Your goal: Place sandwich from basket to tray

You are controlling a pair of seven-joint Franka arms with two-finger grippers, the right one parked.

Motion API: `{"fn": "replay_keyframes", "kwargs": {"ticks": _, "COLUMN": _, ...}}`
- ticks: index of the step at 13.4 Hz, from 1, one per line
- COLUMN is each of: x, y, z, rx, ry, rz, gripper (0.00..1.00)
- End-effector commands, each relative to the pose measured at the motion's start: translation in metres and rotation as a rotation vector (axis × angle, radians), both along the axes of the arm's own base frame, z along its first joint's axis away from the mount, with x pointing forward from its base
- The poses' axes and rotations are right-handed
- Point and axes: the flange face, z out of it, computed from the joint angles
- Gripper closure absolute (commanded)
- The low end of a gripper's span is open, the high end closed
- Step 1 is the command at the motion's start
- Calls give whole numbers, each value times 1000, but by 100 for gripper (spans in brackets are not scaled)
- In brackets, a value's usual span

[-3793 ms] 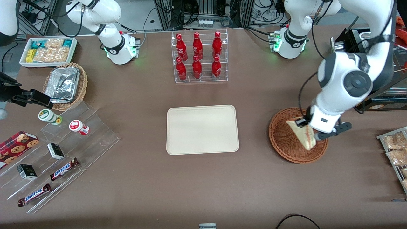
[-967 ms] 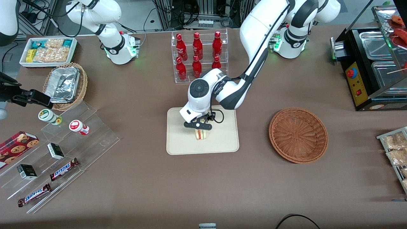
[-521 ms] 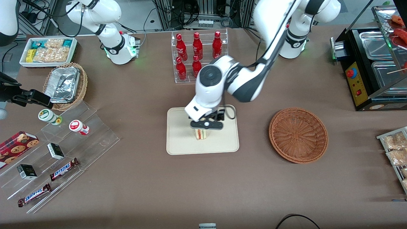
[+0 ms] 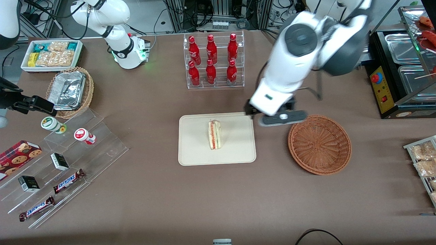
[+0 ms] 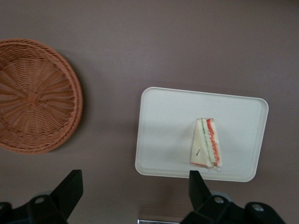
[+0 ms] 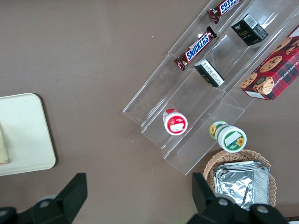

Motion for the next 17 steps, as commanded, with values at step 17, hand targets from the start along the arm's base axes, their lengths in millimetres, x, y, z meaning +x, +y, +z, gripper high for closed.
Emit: {"fn": "replay_keyframes", "kwargs": {"ticks": 17, "x": 5, "y": 326, "z": 46, "rx": 37, "ry": 41, "rz": -159, "gripper": 0}}
